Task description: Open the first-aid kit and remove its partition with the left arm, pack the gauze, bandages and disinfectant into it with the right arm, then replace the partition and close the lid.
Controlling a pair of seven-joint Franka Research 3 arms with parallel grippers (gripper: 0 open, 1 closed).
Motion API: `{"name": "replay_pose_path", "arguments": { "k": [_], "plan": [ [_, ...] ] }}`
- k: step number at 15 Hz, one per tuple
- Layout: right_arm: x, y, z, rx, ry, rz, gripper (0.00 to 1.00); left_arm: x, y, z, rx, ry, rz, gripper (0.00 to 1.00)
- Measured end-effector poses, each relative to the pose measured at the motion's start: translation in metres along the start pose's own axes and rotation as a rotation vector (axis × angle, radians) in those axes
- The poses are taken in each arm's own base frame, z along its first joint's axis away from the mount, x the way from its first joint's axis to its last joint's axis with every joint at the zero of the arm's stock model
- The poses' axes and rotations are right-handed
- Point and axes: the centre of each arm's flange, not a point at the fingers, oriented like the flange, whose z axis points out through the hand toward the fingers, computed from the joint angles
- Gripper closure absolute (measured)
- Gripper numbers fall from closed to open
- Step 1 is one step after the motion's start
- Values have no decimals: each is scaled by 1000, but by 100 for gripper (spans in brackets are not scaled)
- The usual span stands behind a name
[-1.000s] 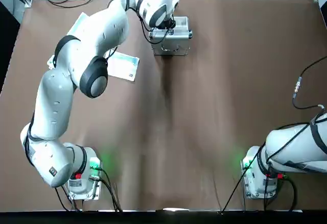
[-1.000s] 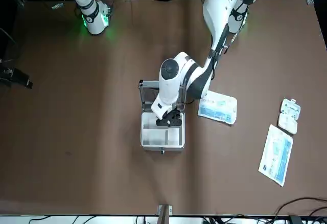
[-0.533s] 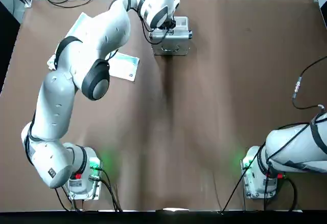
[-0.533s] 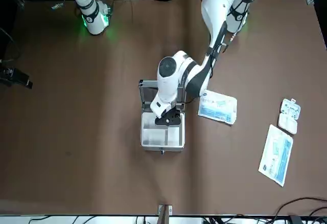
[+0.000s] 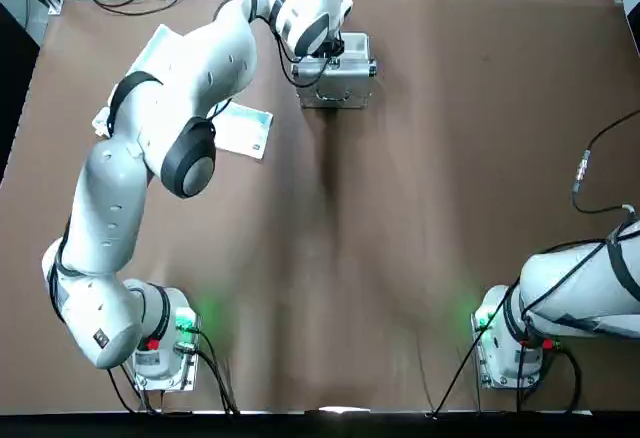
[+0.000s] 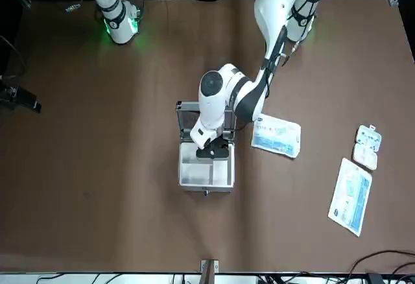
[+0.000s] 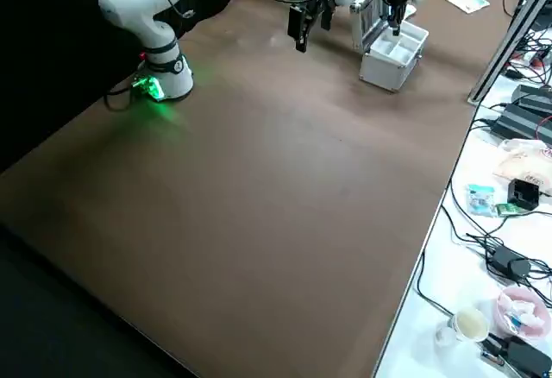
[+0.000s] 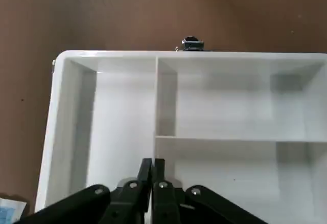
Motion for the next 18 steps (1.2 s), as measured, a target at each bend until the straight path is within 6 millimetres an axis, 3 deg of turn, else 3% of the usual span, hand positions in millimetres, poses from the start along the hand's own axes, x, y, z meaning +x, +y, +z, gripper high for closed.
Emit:
{"name": "replay_pose_path", "arguments": {
  "k": [7,13,17,18],
  "plan": [
    [0,0,0,0,0,0,1,-4,1,10,11,-7,7,90],
    [0,0,0,0,0,0,1,10,-6,-2,11,30,15,39],
    [0,0,0,0,-1,0,1,25,-12,-48,-9,57,-5,3],
    [0,0,0,0,-1,0,1,29,-17,-63,-4,55,-14,1]
  ]
}}
